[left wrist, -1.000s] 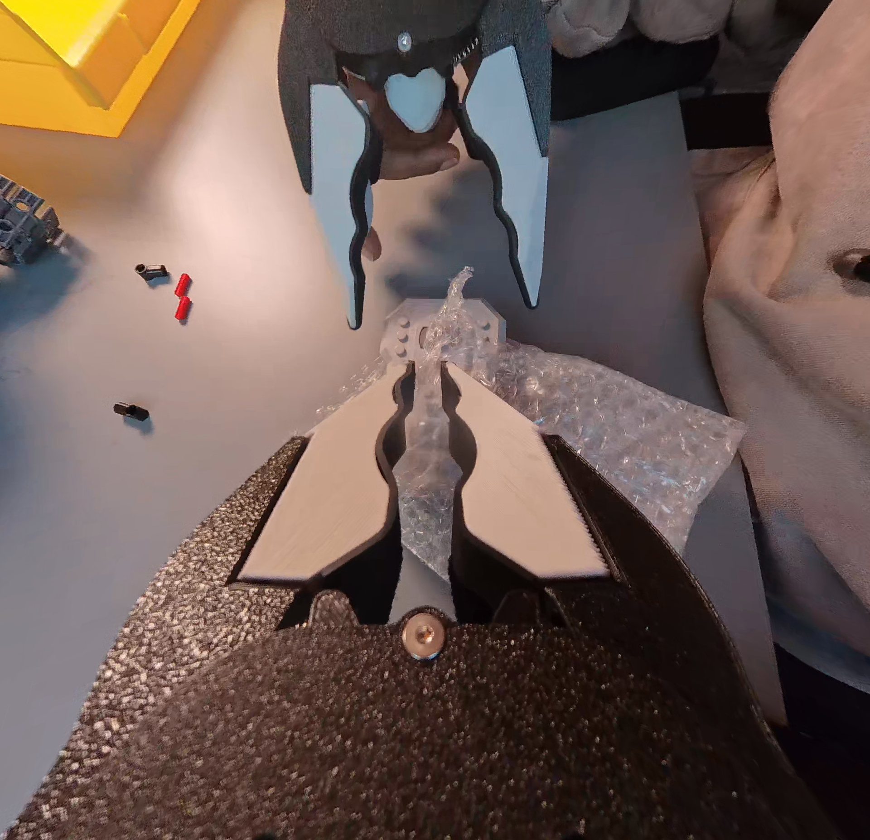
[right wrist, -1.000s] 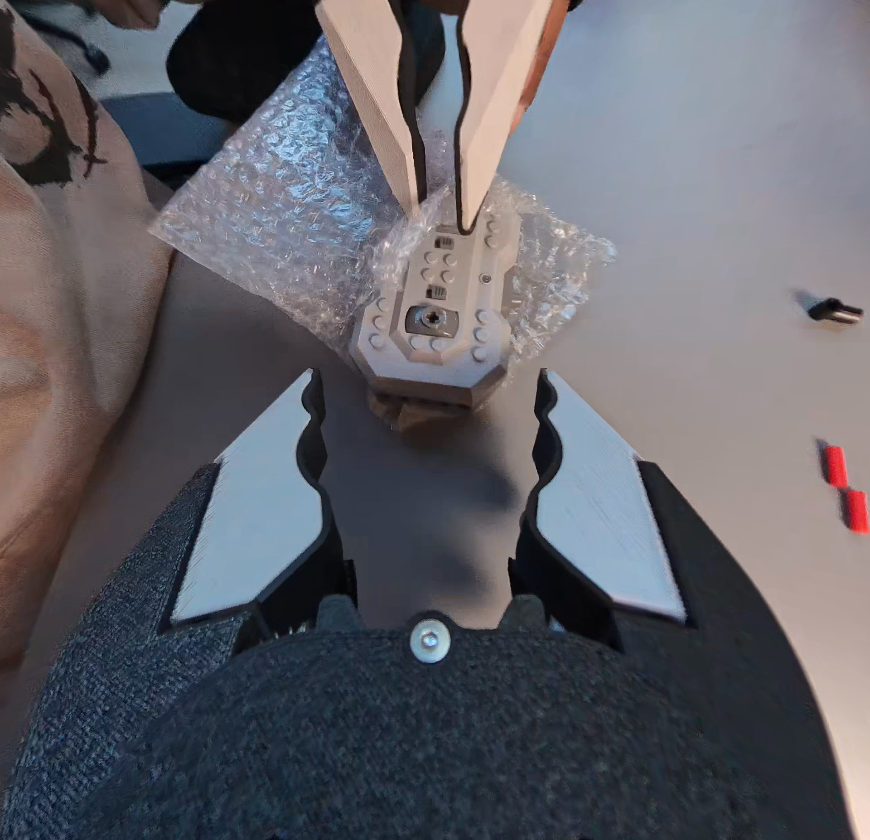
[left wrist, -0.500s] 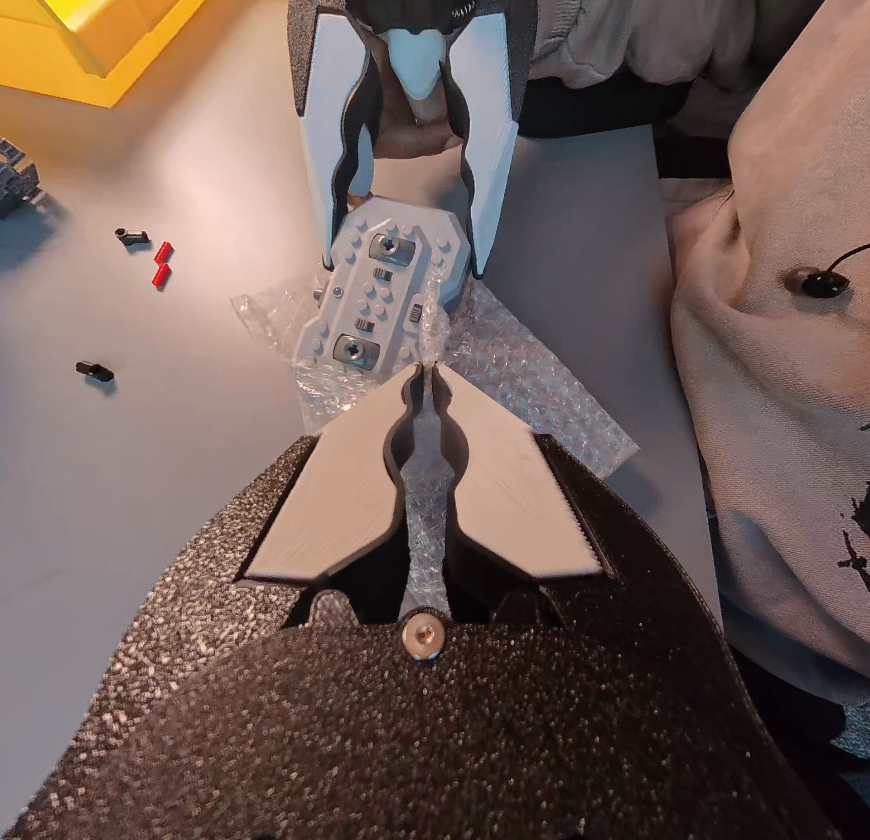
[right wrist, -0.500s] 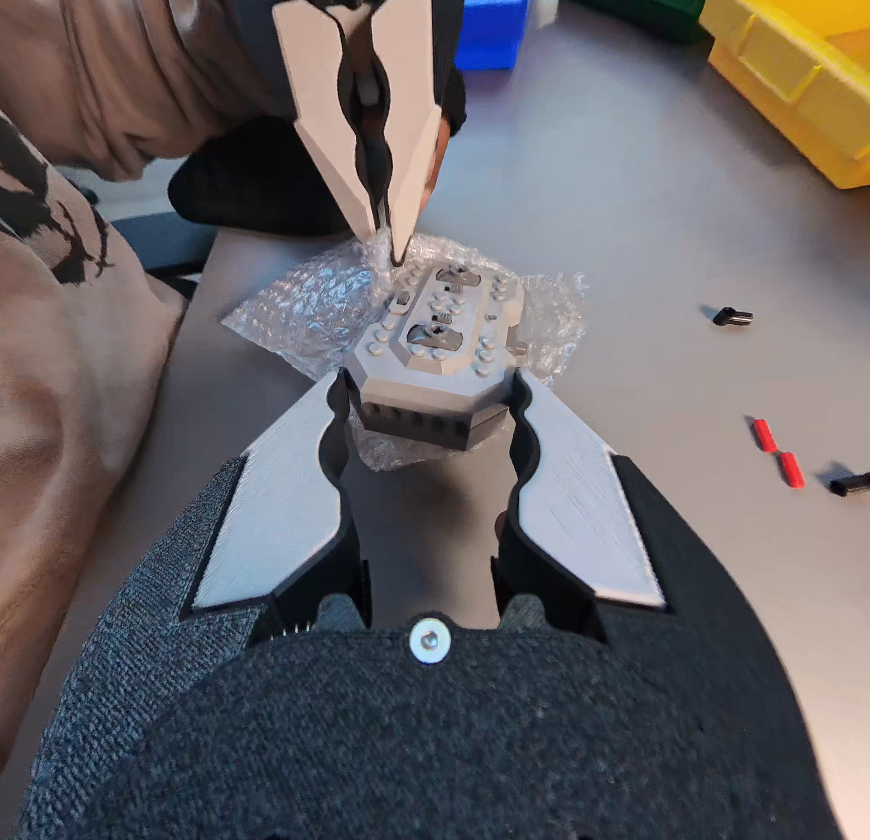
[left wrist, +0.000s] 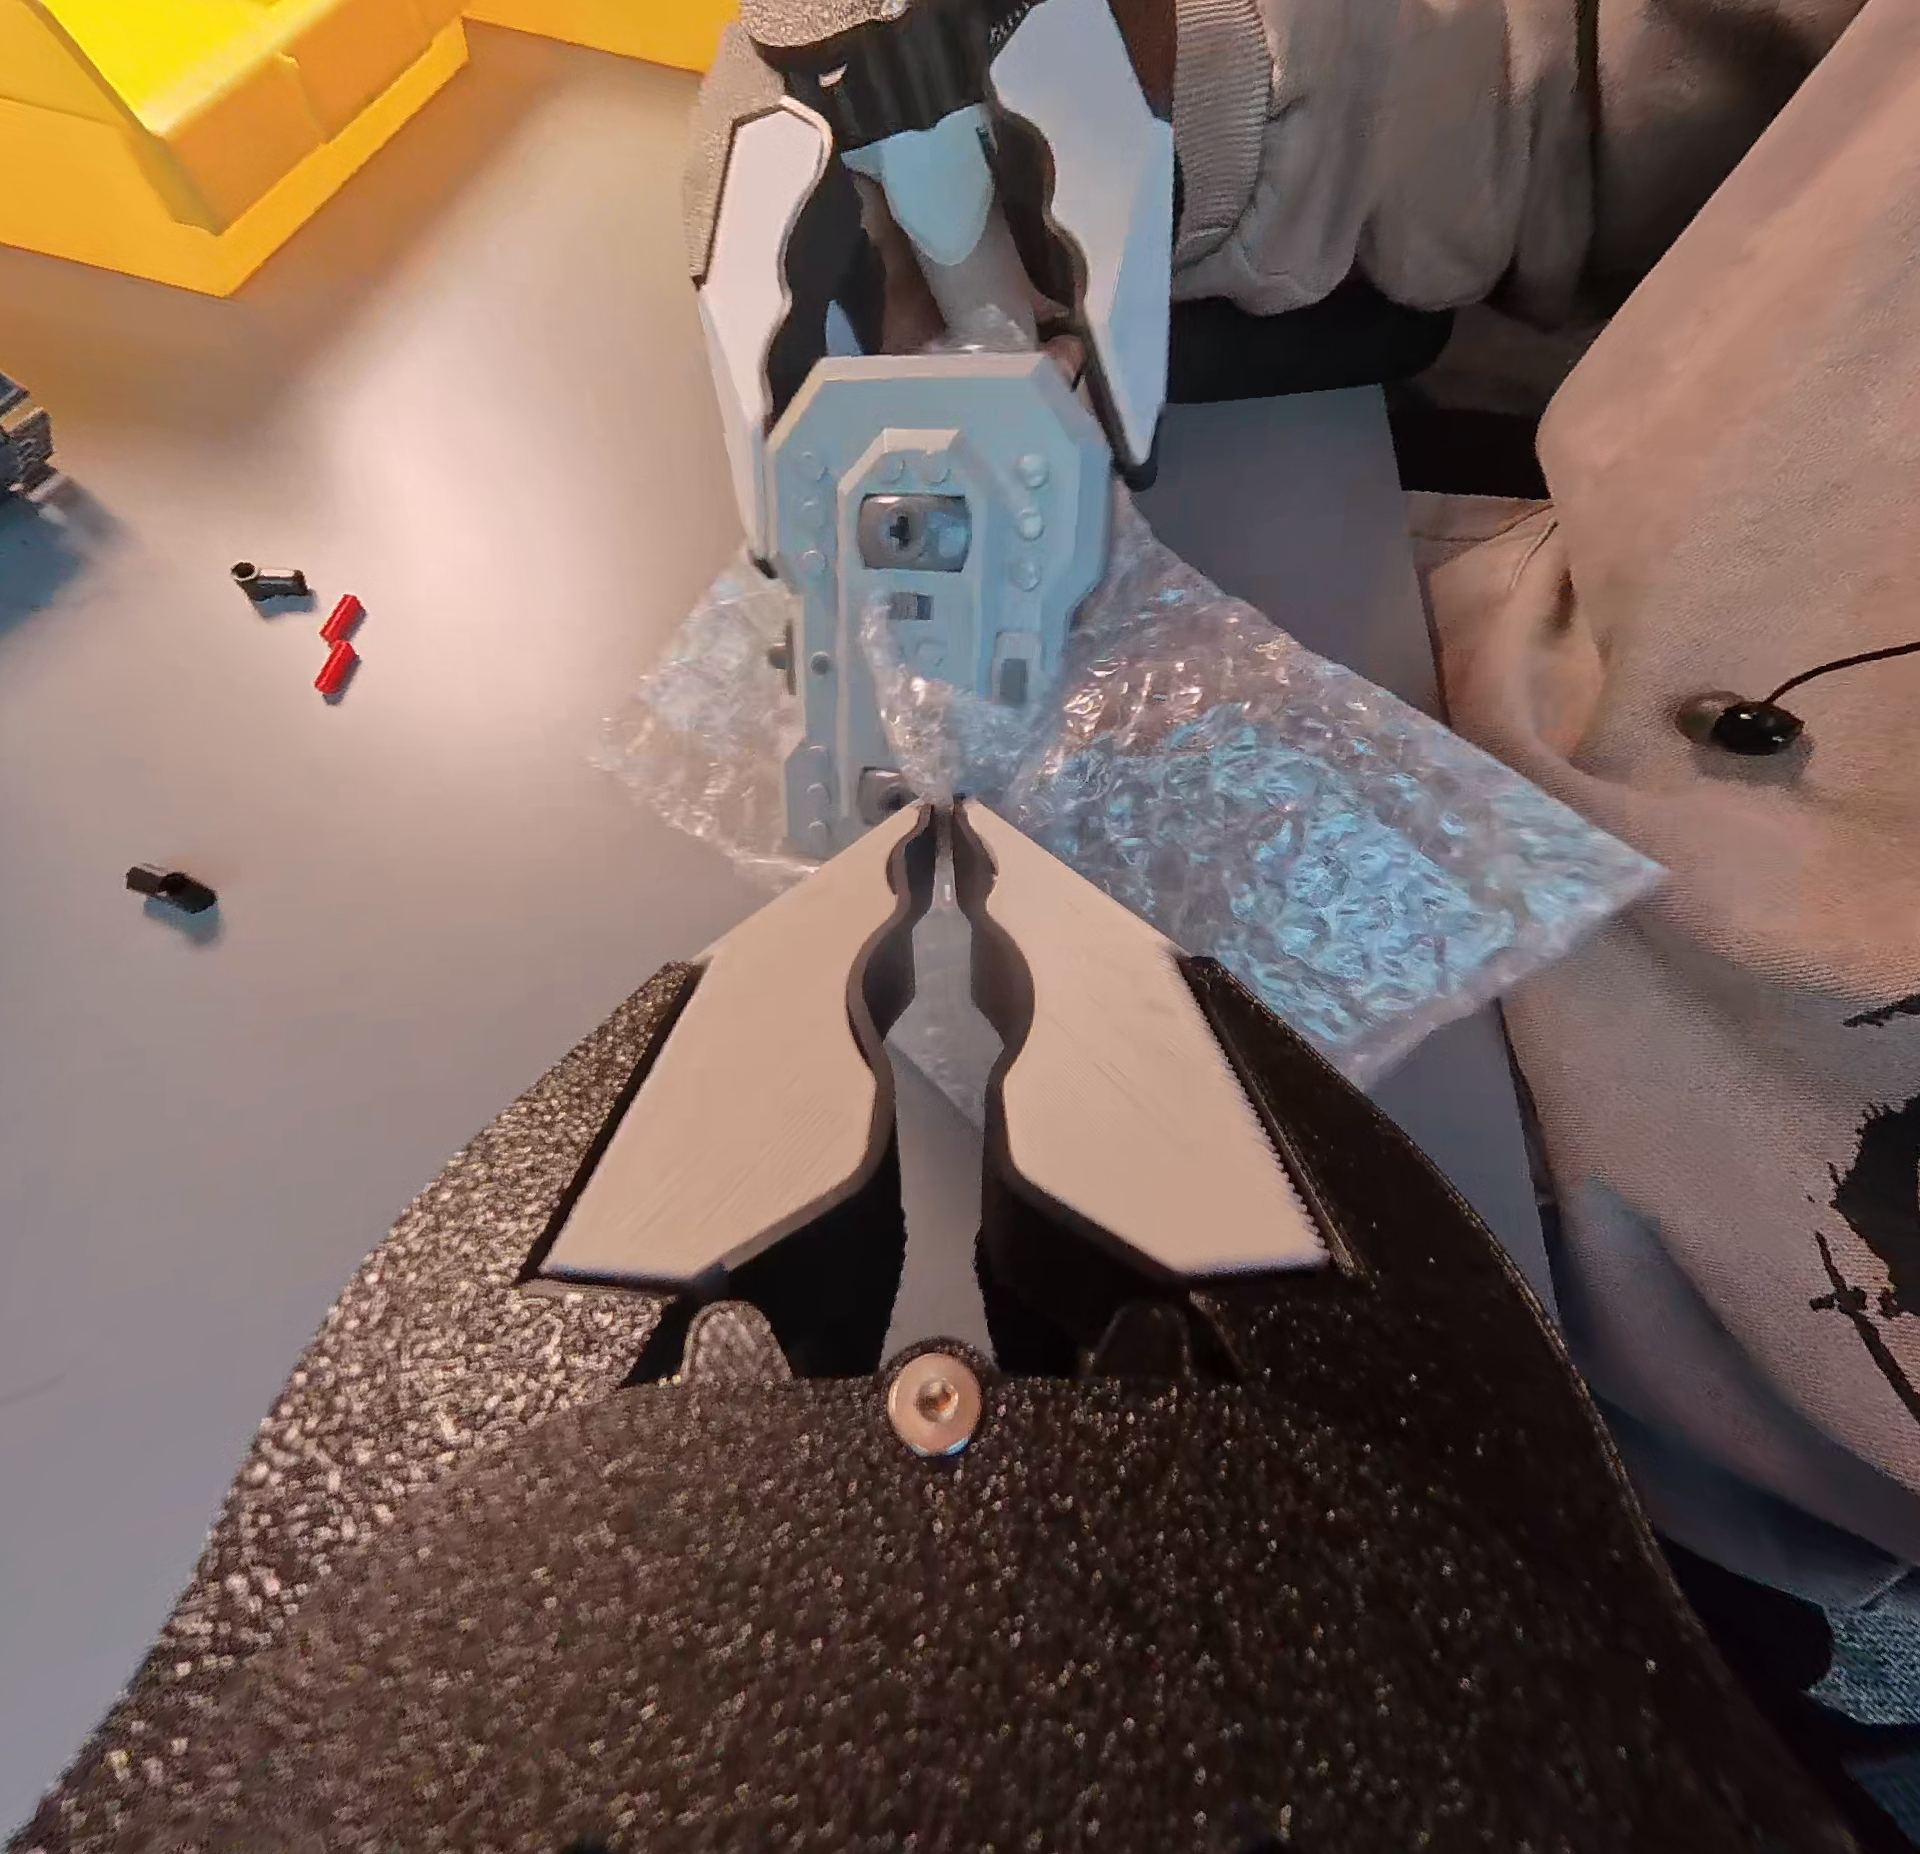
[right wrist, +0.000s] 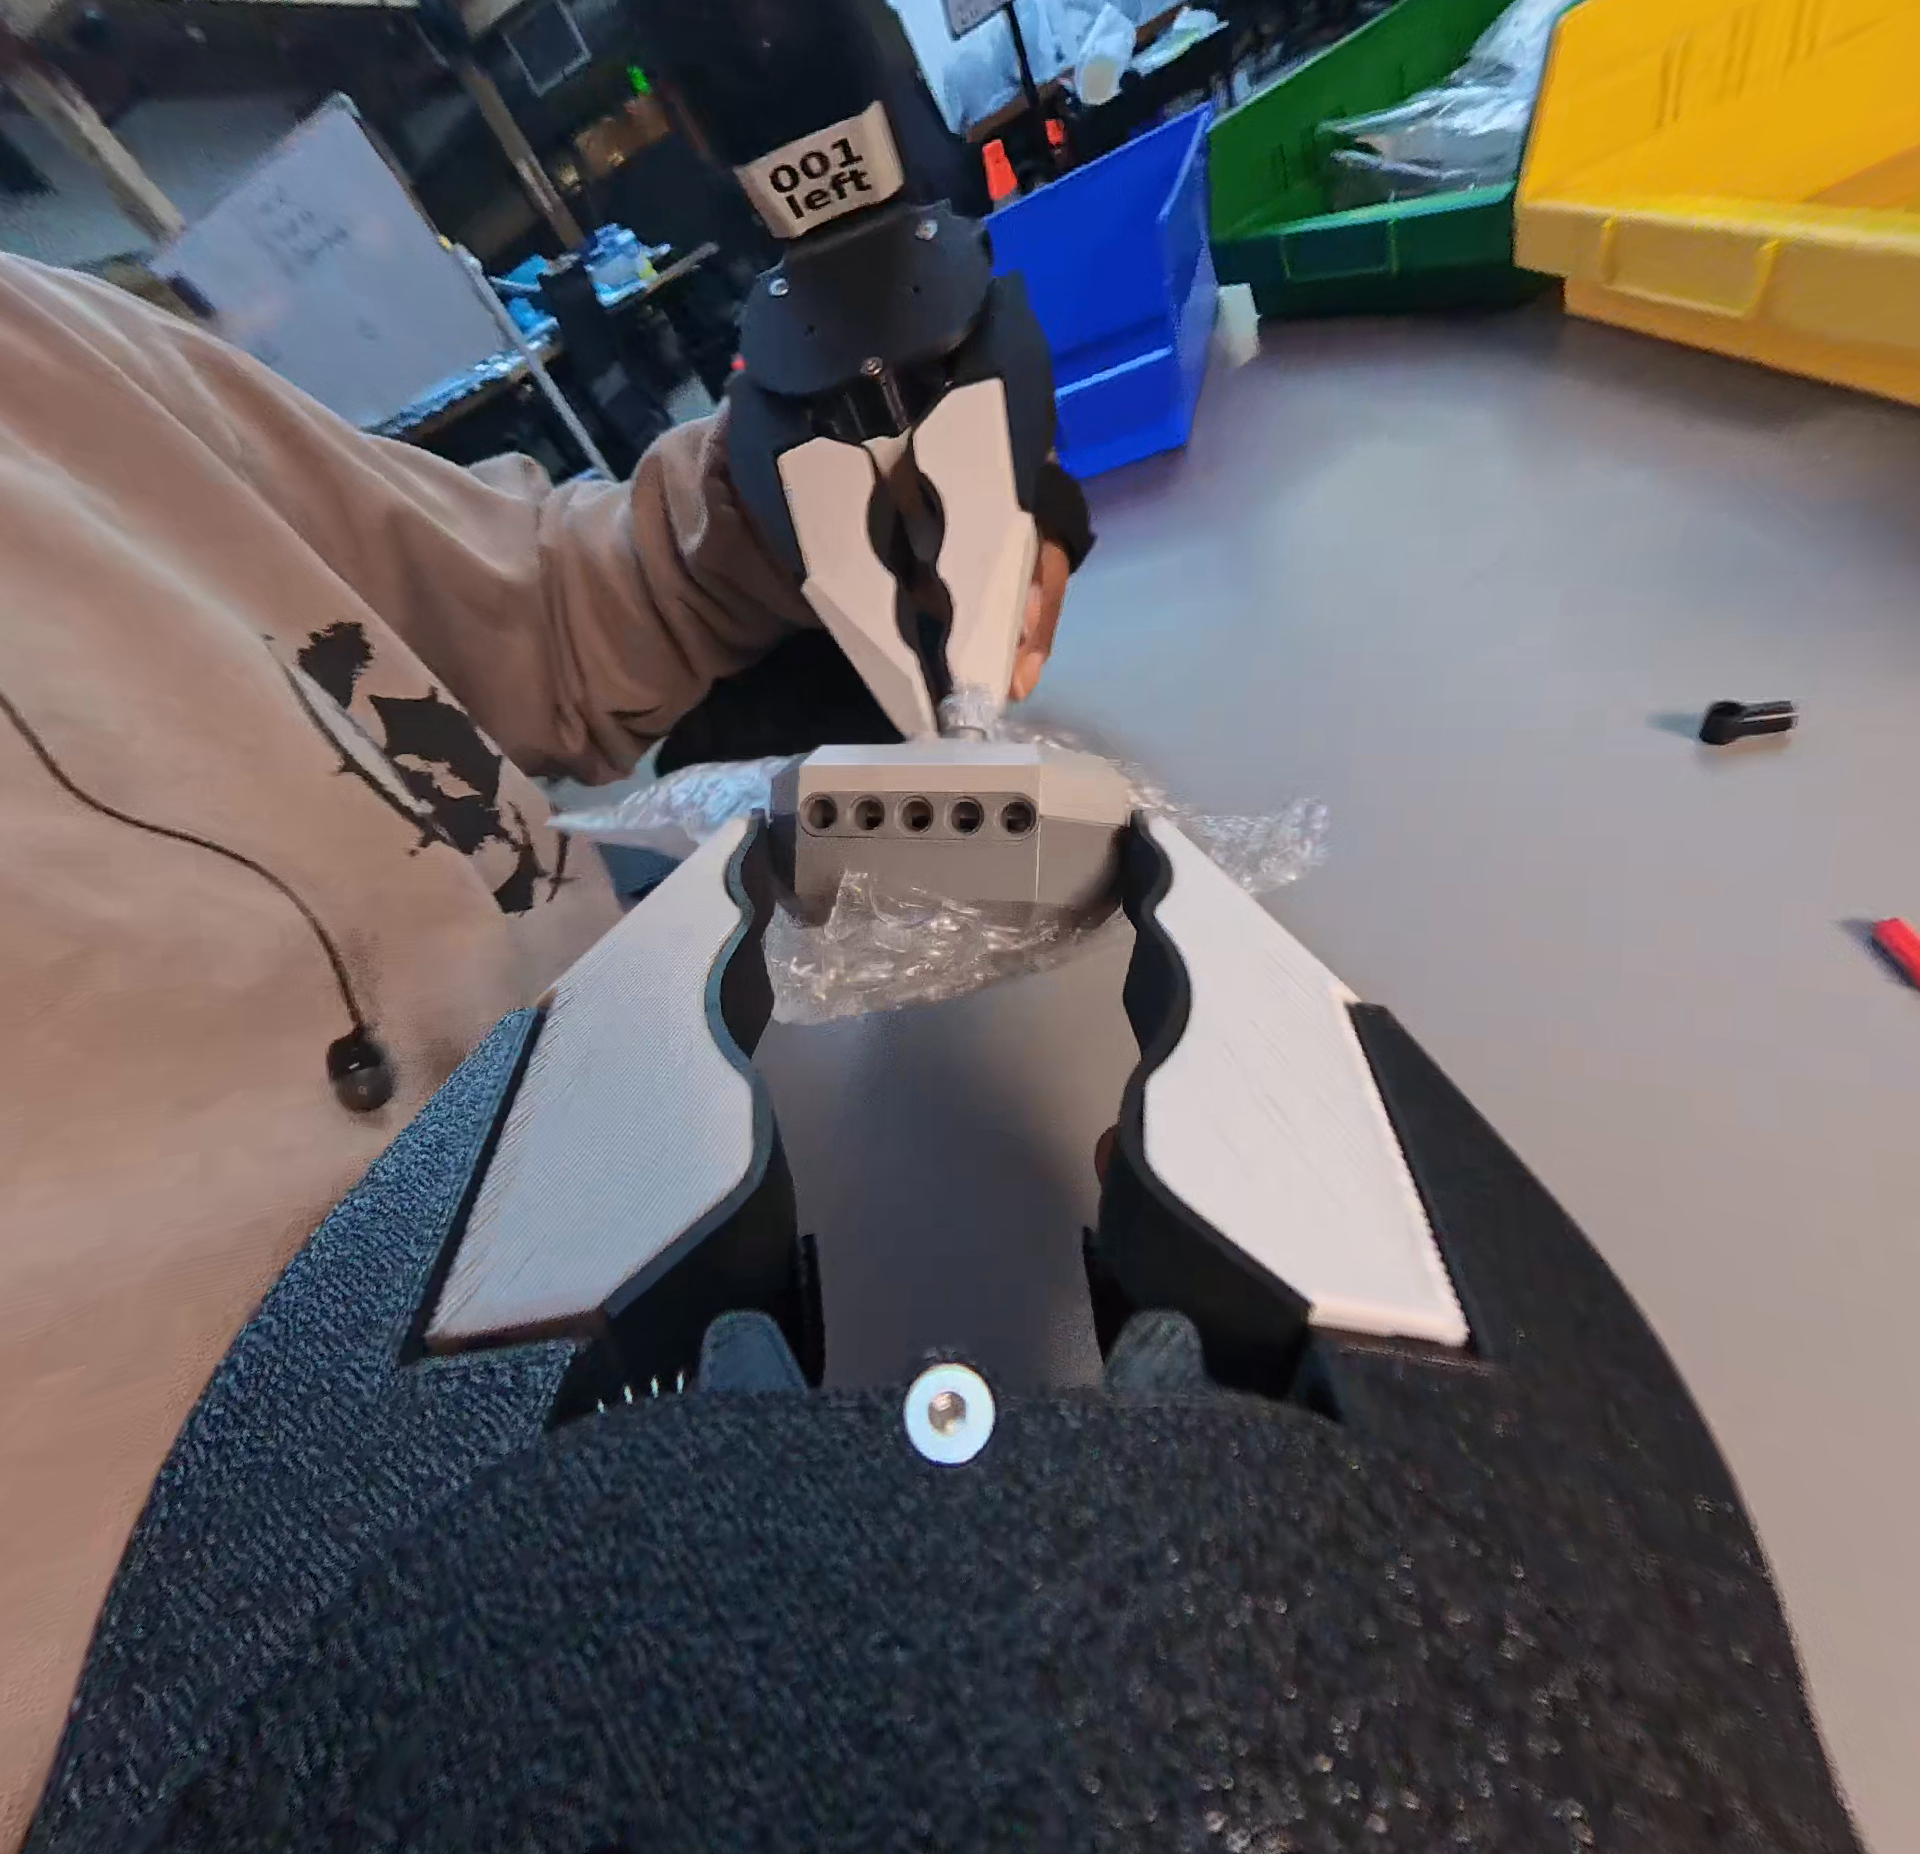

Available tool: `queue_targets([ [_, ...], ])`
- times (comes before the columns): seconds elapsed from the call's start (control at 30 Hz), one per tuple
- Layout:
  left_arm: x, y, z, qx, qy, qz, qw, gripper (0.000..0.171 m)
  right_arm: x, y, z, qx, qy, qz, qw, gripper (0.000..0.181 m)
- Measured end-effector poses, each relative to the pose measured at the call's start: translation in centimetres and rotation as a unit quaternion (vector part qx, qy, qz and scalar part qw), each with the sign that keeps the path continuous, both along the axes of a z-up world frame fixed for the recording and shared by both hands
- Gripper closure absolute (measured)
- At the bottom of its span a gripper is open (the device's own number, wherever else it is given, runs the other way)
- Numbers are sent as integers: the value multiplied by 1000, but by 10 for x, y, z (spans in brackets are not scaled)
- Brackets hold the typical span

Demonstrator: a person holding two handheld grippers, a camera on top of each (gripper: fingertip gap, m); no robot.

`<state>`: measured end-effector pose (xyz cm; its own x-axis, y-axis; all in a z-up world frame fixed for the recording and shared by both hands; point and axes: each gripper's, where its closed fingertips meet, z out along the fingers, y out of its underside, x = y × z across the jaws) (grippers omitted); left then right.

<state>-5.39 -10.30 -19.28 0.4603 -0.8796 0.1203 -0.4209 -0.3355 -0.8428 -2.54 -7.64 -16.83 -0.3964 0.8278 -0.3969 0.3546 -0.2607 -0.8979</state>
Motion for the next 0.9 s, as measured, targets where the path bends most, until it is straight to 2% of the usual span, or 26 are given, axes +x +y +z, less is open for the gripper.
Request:
queue_targets([
  [0.1,4,-2,1,8,-3,-12,1000,170,-6,8,-6,74,5,-38,997,113],
  [0.3,1,-7,6,-1,-22,-20,1000,171,-1,3,-49,281,-53,-25,958,114],
  [0.57,4,-7,-7,-13,-10,-19,1000,168,3,0,-69,273,-125,-9,954,113],
  [0.63,0,-2,0,-4,-21,-10,1000,159,1,-1,-70,252,-136,-5,958,114],
  [0.67,-5,2,6,-8,-38,-1,999,148,1,0,-71,248,-139,-5,959,114],
  [0.7,-13,7,14,-20,-63,15,998,139,1,0,-71,255,-134,-3,958,114],
  [0.77,-36,26,17,-59,-97,80,990,135,0,-1,-67,291,-110,2,950,114],
  [0.83,-56,39,4,-123,-115,138,976,126,0,-3,-59,333,-74,4,940,115],
  [0.9,-57,38,-12,-197,-140,139,960,117,0,-6,-51,371,-31,8,928,115],
])
